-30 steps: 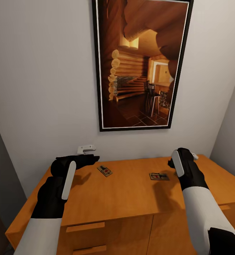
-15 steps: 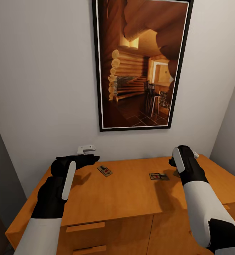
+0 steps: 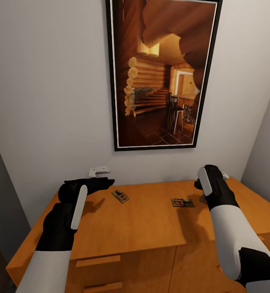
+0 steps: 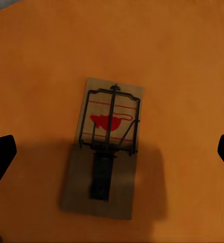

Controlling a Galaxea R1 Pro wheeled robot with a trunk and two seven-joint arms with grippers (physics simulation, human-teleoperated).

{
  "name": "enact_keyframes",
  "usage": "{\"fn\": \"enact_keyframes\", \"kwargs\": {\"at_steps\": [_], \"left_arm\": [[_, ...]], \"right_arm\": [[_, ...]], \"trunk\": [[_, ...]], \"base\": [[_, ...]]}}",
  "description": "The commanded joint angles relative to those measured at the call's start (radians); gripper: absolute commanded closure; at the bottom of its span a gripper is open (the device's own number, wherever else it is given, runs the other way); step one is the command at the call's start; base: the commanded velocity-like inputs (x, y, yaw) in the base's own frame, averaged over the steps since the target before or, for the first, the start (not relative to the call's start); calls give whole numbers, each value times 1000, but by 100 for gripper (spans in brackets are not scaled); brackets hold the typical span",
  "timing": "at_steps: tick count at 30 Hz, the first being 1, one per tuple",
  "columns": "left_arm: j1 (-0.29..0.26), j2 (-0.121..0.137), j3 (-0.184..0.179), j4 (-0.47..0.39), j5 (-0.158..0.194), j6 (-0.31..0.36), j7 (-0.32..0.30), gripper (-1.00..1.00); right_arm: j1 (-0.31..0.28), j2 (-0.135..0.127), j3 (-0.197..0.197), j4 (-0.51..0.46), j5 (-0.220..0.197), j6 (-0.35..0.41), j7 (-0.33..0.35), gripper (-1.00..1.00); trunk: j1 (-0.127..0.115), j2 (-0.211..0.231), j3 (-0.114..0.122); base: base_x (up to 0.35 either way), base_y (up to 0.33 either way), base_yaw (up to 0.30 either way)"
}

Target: Take the four mousetraps from the cabinet in the bathroom and place them on the bathroom floor. Make sure all four end up on the same floor surface, and ensure that at least two of them are either under or directly next to the same bathroom sink.

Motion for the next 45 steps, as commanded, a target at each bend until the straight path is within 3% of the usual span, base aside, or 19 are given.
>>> {"fn": "enact_keyframes", "kwargs": {"at_steps": [1, 17, 45], "left_arm": [[-1, 0, 1, -1, 5, 4, 2, -100], [-1, 0, 0, 1, 7, 4, 2, -100], [-1, 0, 0, 1, 5, 4, 2, -100]], "right_arm": [[-6, 0, 0, 2, -11, 2, -14, -100], [-55, 0, -26, 80, -14, 2, -79, -100], [-59, 6, -48, 98, -15, 2, -87, -100]], "trunk": [[0, -1, -1], [0, -1, -1], [0, -1, -1]], "base": [[0, 0, 0], [0, 0, 0], [0, 0, 0]]}}
